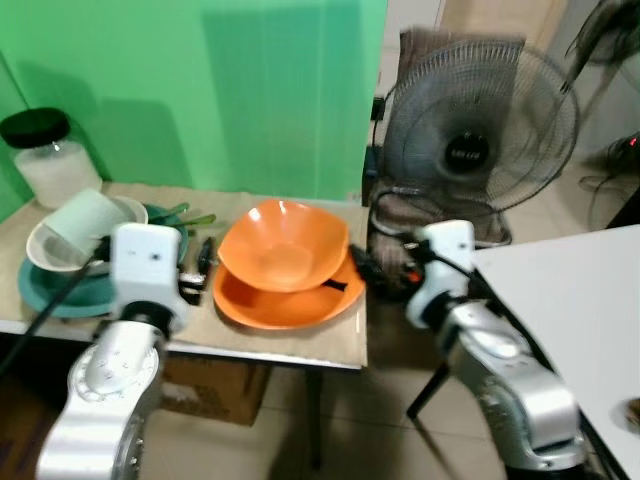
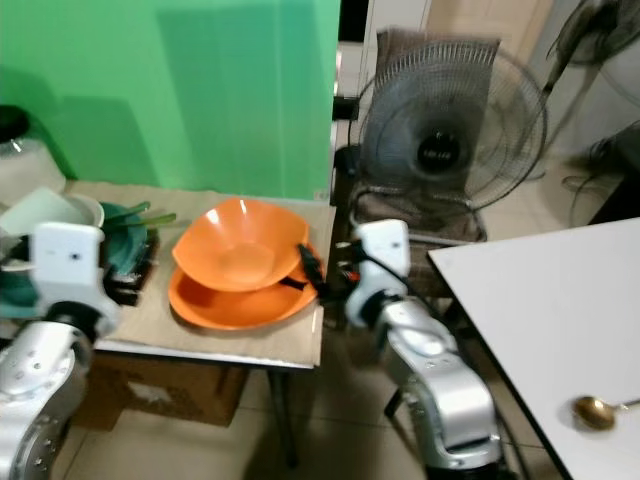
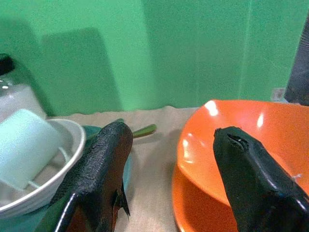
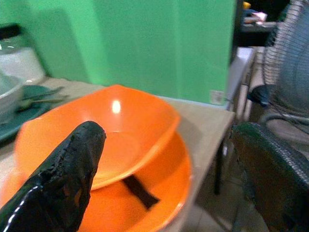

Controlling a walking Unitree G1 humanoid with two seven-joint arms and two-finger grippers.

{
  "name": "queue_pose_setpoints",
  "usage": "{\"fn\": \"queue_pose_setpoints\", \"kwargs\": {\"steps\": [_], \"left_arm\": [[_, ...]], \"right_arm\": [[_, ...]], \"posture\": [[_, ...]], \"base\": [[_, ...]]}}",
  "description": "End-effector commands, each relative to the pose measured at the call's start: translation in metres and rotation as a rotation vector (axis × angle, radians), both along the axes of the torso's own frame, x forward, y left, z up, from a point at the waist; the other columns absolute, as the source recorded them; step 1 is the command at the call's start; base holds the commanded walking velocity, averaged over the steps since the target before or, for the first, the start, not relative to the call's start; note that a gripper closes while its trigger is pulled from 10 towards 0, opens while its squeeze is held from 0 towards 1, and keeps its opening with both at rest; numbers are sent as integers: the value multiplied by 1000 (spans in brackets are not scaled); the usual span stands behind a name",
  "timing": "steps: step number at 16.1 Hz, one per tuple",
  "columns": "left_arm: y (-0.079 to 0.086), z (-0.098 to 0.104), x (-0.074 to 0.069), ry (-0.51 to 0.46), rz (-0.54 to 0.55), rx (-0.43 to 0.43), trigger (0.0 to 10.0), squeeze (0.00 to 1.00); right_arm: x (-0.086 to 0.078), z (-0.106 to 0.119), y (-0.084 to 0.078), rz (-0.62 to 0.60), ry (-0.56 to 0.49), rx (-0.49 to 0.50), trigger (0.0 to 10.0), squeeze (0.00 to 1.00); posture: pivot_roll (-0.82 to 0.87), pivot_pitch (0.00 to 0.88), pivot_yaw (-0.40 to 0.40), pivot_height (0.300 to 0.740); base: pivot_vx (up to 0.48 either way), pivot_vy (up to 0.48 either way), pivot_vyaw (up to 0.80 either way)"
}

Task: Setting the table

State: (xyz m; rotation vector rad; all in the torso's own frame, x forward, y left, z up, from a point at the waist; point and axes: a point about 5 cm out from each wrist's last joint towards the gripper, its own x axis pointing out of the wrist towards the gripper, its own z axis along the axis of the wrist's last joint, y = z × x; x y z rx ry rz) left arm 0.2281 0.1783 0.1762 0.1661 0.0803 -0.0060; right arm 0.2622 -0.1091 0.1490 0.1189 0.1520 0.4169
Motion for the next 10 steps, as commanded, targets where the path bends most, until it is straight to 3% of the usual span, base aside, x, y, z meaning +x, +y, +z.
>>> {"fn": "queue_pose_setpoints", "kwargs": {"steps": [1,3,4,5,6,8,9,10], "left_arm": [[3,1,0,-3,17,13,10000,0],[3,1,-1,-1,13,19,10000,0],[-1,2,-3,11,-103,10,10000,918],[-3,3,-6,30,-259,7,10000,1000],[-1,3,-8,54,-327,23,10000,1000],[2,1,-11,90,-368,56,10000,1000],[4,1,-11,97,-375,74,10000,1000],[6,0,-12,100,-377,81,10000,914]], "right_arm": [[0,3,4,15,-10,15,10000,1000],[1,2,3,9,-6,16,10000,1000],[25,-4,6,7,114,51,10000,1000],[54,-8,15,26,273,98,10000,1000],[68,-7,18,-6,336,125,10000,1000],[81,-5,19,-35,353,133,10000,1000],[87,-3,20,-32,353,131,10000,24],[92,-2,20,-33,356,114,10000,0]], "posture": [[39,6,11,740],[41,5,11,740],[43,0,-8,740],[46,0,-11,740],[48,0,-17,740],[57,0,-30,740],[60,0,-39,740],[62,0,-43,740]], "base": [[274,0,0],[272,0,0],[0,0,0],[0,0,0],[0,0,0],[0,0,0],[0,0,0],[0,0,0]]}}
